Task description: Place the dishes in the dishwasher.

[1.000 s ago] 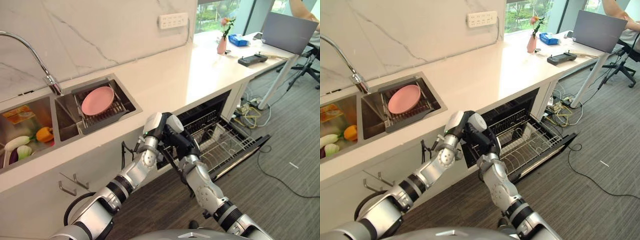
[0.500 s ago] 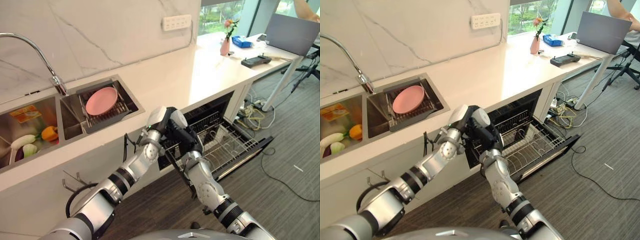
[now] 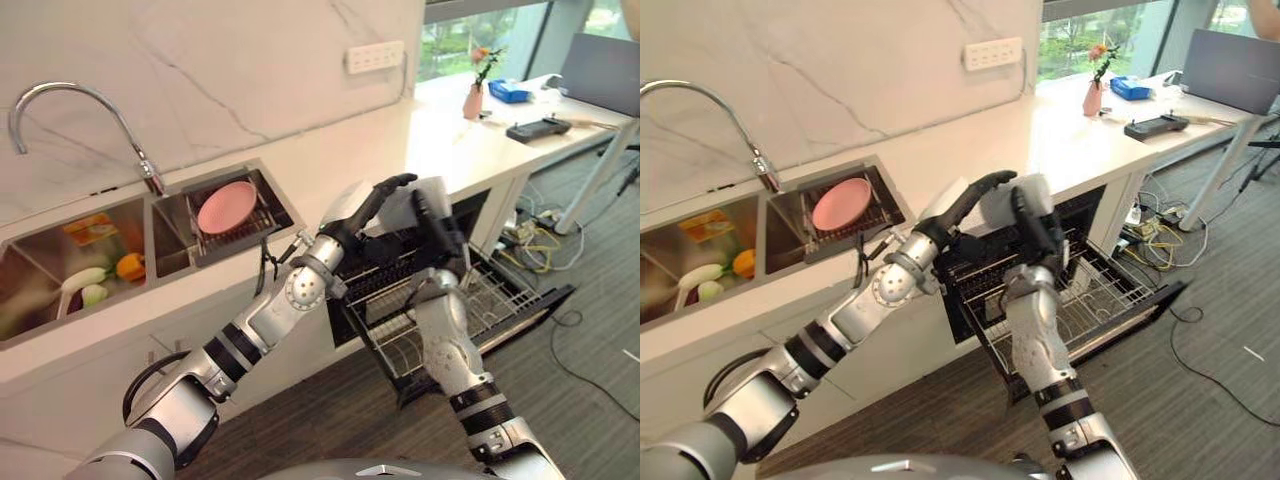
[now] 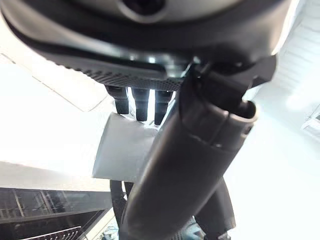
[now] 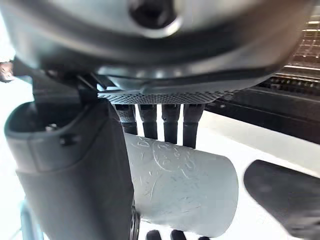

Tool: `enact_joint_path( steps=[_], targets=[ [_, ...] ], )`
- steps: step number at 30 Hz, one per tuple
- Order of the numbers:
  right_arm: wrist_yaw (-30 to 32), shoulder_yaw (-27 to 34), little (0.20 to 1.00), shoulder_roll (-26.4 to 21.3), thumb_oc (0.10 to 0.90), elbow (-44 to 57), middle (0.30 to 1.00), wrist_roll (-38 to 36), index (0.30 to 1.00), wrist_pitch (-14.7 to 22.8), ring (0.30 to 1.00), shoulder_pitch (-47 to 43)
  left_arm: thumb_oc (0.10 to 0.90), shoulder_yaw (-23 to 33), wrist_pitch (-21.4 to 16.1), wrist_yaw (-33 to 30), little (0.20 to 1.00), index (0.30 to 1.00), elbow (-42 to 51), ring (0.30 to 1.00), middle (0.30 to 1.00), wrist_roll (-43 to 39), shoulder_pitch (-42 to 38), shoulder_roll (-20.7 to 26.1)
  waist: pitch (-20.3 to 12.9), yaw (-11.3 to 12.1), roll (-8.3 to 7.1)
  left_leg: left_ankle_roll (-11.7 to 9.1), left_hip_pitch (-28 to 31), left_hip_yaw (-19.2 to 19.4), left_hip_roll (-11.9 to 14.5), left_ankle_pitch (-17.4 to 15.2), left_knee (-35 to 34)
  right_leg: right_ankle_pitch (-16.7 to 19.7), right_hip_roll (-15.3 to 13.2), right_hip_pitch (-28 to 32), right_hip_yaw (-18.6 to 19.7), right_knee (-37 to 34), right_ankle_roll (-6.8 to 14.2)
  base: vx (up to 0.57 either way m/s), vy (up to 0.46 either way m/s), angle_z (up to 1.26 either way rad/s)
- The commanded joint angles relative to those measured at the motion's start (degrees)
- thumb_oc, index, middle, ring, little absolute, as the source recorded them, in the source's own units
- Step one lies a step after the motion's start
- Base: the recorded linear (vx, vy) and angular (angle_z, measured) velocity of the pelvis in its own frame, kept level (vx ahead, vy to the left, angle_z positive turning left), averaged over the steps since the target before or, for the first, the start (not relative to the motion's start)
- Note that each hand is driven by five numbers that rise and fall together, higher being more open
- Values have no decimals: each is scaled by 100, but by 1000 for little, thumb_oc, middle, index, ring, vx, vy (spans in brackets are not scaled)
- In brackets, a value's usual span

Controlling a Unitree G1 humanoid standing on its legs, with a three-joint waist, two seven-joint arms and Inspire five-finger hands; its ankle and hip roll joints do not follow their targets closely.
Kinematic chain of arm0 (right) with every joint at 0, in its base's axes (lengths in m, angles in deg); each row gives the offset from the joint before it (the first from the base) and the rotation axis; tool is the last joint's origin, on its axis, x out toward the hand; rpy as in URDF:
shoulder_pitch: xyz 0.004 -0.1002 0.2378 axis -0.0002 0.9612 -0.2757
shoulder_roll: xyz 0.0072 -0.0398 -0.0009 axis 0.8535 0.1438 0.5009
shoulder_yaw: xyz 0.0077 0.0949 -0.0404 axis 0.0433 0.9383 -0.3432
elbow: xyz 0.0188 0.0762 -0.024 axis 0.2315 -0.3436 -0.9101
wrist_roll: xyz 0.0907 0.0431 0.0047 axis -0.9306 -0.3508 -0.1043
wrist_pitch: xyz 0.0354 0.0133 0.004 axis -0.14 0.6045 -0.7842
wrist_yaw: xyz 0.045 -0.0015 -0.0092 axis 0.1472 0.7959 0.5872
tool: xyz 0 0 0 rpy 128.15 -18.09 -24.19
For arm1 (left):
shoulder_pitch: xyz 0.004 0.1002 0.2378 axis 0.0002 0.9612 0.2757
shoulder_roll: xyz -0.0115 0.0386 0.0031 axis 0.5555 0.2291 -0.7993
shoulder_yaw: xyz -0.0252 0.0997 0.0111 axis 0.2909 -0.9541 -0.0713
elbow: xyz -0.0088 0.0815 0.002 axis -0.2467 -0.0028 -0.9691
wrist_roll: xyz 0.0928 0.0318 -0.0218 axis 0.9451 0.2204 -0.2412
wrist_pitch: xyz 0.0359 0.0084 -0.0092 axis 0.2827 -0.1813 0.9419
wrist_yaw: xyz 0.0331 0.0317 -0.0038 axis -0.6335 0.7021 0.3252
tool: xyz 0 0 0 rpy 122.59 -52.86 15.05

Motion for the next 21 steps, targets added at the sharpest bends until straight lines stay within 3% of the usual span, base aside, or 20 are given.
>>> enact_joint_path(
  steps=[1,5,9,10,12,13,14,16,21],
  targets=[
    [28,658,300,353,400,769,300,920,300,807,300,-1387,800,-110,-267,-2,900,900,-315,900,900,111,-684,6,-248,-13,-210,-305,162,-51,177,-460,72,-950,-215,306,-15,94,472,9,-7,6],
    [249,1031,300,155,400,1172,300,1536,300,691,300,-1279,800,100,-346,88,900,900,43,900,900,49,-503,268,-233,12,-205,-285,153,-96,159,-471,68,-958,-217,316,-44,94,483,7,-3,2],
    [233,1406,300,-194,400,1323,300,2116,300,319,300,-951,800,529,-473,390,900,900,490,900,900,-698,261,604,-215,46,-215,-271,153,-122,143,-478,66,-952,-222,328,-65,94,490,0,0,0],
    [-43,1515,300,-390,400,1261,300,2225,300,50,300,-663,800,798,-492,668,900,900,665,900,900,-1572,958,702,-194,61,-228,-264,142,-127,133,-478,60,-950,-229,330,-87,94,495,0,0,0],
    [-607,1483,300,-598,400,1070,300,1774,300,-76,300,-195,800,1145,-414,1006,900,900,678,900,900,-2541,1881,800,-126,84,-262,-259,148,-112,141,-499,69,-950,-232,349,-82,94,494,0,0,0],
    [-625,1473,300,-603,400,1059,300,1756,300,-66,300,-187,800,1159,-408,1014,900,900,695,900,900,-2549,1906,807,-147,74,-262,-254,130,-112,135,-469,57,-930,-237,326,-84,94,492,0,0,0],
    [-1169,1473,300,-842,400,723,300,1537,300,-506,300,261,800,1297,-225,1439,900,900,774,900,900,-2665,2562,1079,-104,81,-284,-250,133,-99,135,-483,60,-938,-232,326,-68,104,488,0,0,0],
    [-1554,1529,300,-1067,400,502,300,1684,300,-822,300,642,800,1593,-73,1762,900,900,776,900,900,-2782,3308,1343,-105,104,-315,-244,104,-84,122,-465,53,-918,-238,311,-72,101,482,0,0,0],
    [-2264,1490,300,-1552,400,-356,300,2131,300,-1475,300,929,800,2280,261,1940,900,900,-174,900,900,-2916,4531,1034,-49,221,-376,-235,74,-145,118,-448,53,-934,-254,321,-133,129,460,-14,-6,3]
  ],
)
